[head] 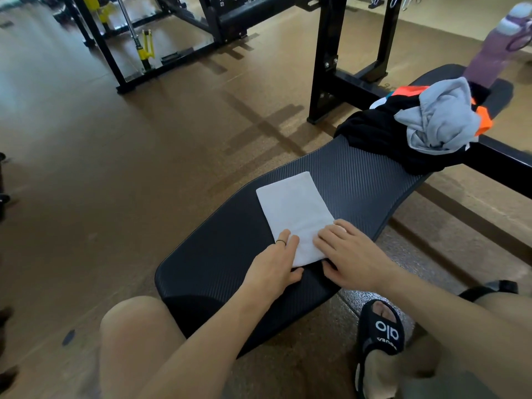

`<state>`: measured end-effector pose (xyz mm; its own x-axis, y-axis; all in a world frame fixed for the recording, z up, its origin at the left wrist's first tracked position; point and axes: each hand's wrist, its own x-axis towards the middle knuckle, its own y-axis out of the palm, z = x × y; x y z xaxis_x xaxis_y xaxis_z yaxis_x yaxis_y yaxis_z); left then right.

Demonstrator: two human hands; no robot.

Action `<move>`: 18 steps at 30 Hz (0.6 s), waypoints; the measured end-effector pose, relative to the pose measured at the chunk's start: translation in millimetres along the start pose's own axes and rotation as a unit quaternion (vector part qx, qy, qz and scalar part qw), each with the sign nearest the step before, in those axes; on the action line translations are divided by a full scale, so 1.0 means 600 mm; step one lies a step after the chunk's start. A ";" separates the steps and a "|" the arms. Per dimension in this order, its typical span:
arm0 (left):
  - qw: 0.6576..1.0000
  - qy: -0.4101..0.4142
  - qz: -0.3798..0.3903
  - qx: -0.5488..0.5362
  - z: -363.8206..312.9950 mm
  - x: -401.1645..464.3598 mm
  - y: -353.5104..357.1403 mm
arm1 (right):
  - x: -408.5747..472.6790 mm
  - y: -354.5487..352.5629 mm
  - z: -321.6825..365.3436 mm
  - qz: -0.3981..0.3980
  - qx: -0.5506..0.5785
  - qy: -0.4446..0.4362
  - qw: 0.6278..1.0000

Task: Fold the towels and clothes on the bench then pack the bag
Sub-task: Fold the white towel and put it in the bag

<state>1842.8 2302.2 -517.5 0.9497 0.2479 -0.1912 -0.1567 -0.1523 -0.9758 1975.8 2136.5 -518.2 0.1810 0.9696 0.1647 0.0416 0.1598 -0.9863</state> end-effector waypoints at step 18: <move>0.949 -0.093 -0.031 -0.298 0.043 0.009 -0.034 | 0.039 -0.017 -0.057 0.054 0.320 0.326 0.888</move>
<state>1844.1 2331.3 -501.5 0.8789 0.4304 -0.2058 0.1317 -0.6334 -0.7625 2012.9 2151.1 -503.6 0.6885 0.7061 -0.1655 -0.5404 0.3473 -0.7664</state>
